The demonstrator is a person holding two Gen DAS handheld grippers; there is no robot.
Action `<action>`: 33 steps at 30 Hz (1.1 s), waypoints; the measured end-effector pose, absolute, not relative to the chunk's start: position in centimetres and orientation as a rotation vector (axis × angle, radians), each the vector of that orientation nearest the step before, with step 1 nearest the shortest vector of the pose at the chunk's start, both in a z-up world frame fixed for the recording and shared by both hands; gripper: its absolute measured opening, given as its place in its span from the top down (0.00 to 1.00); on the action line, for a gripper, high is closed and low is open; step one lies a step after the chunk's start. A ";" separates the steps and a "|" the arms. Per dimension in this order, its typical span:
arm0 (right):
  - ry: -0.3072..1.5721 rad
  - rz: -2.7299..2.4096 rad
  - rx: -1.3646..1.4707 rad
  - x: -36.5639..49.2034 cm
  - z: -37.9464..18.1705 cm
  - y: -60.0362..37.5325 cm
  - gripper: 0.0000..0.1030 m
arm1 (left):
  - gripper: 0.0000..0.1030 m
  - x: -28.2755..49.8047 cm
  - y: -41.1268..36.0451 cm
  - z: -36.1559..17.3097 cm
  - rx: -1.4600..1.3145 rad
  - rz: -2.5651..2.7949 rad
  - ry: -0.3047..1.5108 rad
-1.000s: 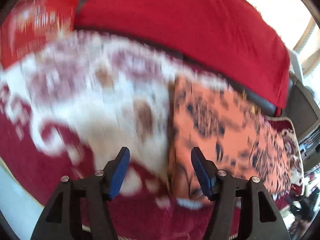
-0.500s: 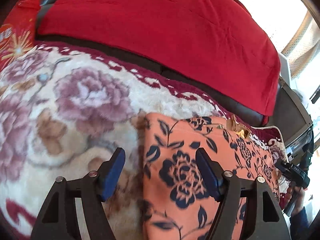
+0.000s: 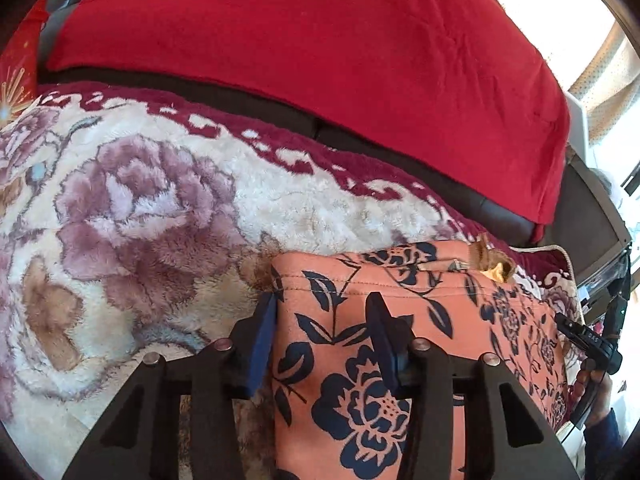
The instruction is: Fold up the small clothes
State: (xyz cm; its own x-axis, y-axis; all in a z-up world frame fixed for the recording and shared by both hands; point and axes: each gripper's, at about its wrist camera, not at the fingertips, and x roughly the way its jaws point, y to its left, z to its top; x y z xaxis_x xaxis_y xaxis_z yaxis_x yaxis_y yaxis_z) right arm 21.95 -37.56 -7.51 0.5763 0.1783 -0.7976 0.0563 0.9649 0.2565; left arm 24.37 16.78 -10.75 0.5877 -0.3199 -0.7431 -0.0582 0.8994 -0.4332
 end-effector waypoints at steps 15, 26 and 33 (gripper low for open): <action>0.775 0.055 0.176 18.3 0.1 -36.5 0.95 | 0.97 21.7 13.6 -2.0 -0.211 -0.204 0.712; 0.989 -0.060 0.343 23.8 -8.5 -41.6 0.87 | 0.85 29.3 11.4 -10.3 -0.092 -0.055 0.997; 0.821 -0.018 0.343 18.1 -1.6 -41.0 0.75 | 0.43 22.4 11.6 -2.9 -0.122 -0.041 0.771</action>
State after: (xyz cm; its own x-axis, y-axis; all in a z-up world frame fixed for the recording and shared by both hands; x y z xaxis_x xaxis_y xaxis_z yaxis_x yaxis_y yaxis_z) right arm 18.06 -41.02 -1.64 0.6844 0.1160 -0.7198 0.1476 0.9448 0.2925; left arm 22.40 11.60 -2.87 0.7170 -0.0813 -0.6923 -0.0082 0.9921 -0.1250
